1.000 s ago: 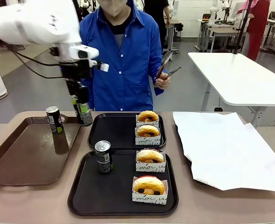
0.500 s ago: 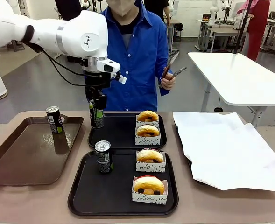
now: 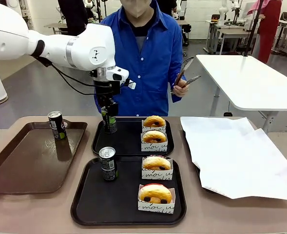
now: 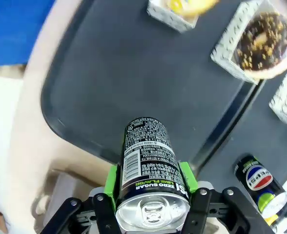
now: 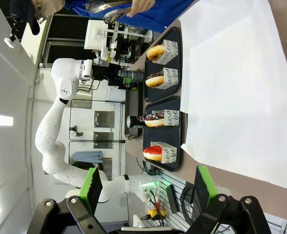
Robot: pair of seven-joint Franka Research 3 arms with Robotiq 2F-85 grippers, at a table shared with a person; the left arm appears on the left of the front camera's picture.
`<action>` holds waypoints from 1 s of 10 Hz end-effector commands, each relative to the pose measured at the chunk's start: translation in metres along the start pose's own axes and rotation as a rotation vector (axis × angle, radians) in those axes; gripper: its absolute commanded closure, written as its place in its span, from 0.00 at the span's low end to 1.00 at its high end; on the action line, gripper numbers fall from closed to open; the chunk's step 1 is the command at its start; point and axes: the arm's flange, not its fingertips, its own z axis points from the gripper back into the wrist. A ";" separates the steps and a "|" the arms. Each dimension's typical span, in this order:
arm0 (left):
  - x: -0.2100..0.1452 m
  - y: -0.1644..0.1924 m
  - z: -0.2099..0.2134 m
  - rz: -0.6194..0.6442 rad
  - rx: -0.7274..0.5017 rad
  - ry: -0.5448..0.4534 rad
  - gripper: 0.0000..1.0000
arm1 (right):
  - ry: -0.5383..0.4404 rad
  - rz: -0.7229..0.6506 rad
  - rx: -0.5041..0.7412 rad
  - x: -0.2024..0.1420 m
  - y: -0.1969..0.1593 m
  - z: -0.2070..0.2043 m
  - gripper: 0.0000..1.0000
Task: Set up donuts and drinks on trays.
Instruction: Pick up one Pepsi coke from the Handle tray and place it on the Flat Tray without a Pepsi coke.
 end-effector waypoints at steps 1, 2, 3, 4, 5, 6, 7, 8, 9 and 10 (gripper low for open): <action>-0.013 -0.005 -0.009 -0.006 0.025 -0.086 0.41 | -0.012 0.016 0.030 0.002 0.001 -0.001 0.00; -0.011 -0.004 -0.018 -0.011 0.032 -0.052 0.41 | -0.012 0.016 0.030 0.002 0.001 -0.001 0.00; -0.009 -0.002 -0.025 -0.009 0.043 -0.018 0.41 | -0.012 0.016 0.030 0.002 0.001 -0.001 0.00; -0.007 0.000 -0.030 0.002 0.029 -0.001 0.41 | -0.012 0.016 0.030 0.002 0.001 -0.001 0.00; -0.008 0.001 -0.035 0.012 0.021 0.007 0.41 | -0.012 0.016 0.030 0.002 0.001 -0.001 0.00; -0.010 0.000 -0.039 0.019 0.021 0.010 0.41 | -0.012 0.016 0.030 0.002 0.001 -0.001 0.00; -0.010 0.000 -0.040 0.017 0.020 0.015 0.41 | -0.012 0.016 0.030 0.002 0.001 -0.001 0.00; -0.008 0.001 -0.040 0.007 0.022 0.034 0.00 | -0.012 0.016 0.030 0.002 0.001 -0.001 0.00; -0.007 0.001 -0.039 0.003 0.019 0.040 0.00 | -0.012 0.016 0.030 0.002 0.001 -0.001 0.00; -0.008 0.000 -0.038 0.004 0.008 0.049 0.00 | -0.012 0.016 0.030 0.002 0.001 -0.001 0.00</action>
